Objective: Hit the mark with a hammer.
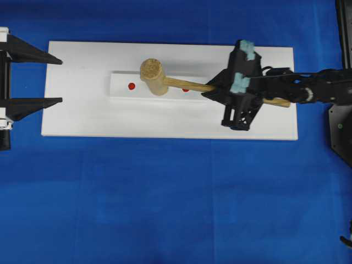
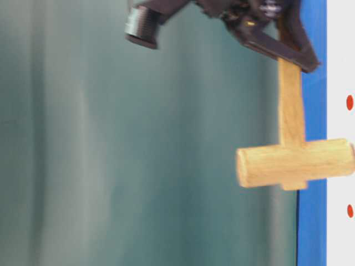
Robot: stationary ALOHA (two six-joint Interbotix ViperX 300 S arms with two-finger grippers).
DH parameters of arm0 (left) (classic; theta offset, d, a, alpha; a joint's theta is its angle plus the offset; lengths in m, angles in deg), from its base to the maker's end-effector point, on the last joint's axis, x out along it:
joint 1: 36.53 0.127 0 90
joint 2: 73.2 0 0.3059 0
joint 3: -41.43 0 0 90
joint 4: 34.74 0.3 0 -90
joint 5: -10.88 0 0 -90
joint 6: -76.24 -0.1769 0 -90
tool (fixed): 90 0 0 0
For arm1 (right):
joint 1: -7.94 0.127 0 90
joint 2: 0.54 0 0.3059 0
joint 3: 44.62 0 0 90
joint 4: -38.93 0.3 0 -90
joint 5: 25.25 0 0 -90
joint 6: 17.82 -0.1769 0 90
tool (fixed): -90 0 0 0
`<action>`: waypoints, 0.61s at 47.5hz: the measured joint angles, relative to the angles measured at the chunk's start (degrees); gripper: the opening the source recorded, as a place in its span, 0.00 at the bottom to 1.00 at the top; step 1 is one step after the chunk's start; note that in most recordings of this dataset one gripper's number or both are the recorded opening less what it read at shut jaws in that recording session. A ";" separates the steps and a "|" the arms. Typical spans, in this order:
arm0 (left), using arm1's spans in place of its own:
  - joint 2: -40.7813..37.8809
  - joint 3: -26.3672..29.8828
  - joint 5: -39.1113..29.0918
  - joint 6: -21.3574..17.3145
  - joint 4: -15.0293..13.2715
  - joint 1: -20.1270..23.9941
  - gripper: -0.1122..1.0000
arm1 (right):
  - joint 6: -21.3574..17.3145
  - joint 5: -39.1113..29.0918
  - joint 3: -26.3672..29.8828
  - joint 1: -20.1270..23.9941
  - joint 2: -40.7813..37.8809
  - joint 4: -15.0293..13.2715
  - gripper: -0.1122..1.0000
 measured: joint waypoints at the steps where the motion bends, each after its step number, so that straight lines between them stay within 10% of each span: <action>1: -0.09 0.00 0.00 0.00 0.00 0.00 0.84 | 0.00 0.00 -0.26 0.00 0.97 0.00 0.12; 29: 0.00 0.00 -0.09 0.09 0.00 0.00 0.84 | 0.26 -0.88 -11.25 -0.53 21.97 -0.35 0.12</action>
